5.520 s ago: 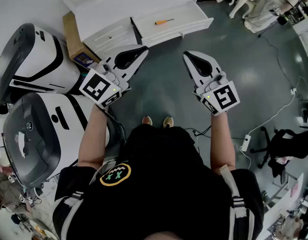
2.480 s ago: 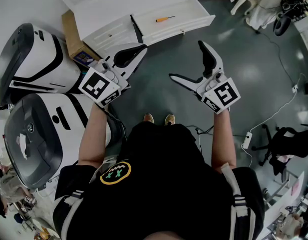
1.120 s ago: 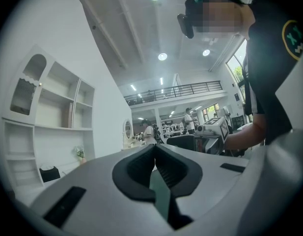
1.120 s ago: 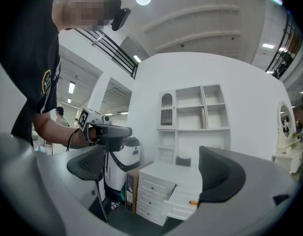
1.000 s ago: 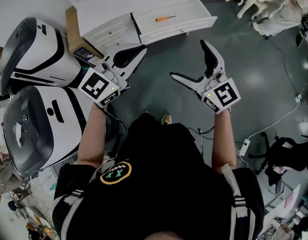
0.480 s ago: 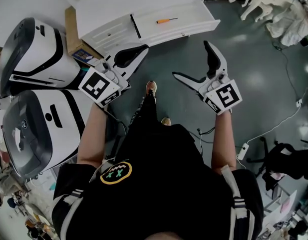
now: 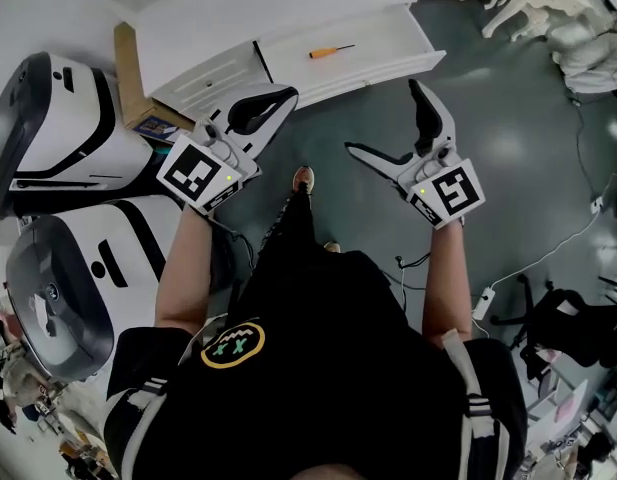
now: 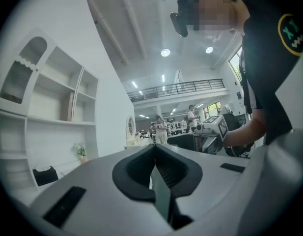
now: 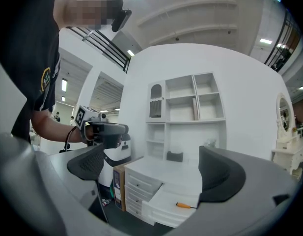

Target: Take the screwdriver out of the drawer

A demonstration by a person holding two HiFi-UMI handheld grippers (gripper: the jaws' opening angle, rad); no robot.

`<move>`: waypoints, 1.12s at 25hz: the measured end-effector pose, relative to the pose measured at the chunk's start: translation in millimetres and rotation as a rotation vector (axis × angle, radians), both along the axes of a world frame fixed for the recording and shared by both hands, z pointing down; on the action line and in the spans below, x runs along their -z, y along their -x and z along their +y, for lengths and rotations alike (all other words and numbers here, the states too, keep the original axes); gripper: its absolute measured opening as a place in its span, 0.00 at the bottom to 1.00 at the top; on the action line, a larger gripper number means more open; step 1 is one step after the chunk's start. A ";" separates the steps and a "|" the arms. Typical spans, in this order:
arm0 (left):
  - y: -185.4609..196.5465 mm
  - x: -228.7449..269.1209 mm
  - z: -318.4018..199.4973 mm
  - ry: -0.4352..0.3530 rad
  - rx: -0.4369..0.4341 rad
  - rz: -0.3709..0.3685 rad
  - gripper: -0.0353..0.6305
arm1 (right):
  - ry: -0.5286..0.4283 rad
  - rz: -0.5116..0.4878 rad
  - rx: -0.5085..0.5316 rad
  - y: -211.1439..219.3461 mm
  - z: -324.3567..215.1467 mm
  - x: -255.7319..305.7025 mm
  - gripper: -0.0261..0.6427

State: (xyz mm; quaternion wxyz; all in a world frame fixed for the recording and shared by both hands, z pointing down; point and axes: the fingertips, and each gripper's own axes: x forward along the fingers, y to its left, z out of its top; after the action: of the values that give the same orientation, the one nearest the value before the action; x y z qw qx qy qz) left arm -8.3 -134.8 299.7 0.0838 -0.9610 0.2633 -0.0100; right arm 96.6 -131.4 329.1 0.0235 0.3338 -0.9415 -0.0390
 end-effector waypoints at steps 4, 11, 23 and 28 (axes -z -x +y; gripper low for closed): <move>3.5 -5.7 -31.6 0.019 -0.009 0.008 0.08 | 0.016 0.003 -0.001 4.7 -30.0 -5.9 0.91; 10.5 -10.5 -78.1 0.030 -0.025 0.014 0.08 | 0.025 0.007 -0.005 12.9 -79.1 -16.2 0.91; 26.0 -37.0 -151.0 0.046 -0.042 0.028 0.08 | 0.010 0.058 0.019 35.3 -160.6 -52.9 0.91; 24.7 -44.8 -173.3 0.047 -0.051 0.031 0.08 | 0.005 0.173 0.033 42.5 -198.9 -87.2 0.91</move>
State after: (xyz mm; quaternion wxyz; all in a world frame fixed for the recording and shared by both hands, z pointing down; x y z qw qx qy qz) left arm -33.0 -308.1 344.5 0.0572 -0.9692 0.2395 0.0007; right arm 54.1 -330.3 416.4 0.1051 0.3134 -0.9415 -0.0656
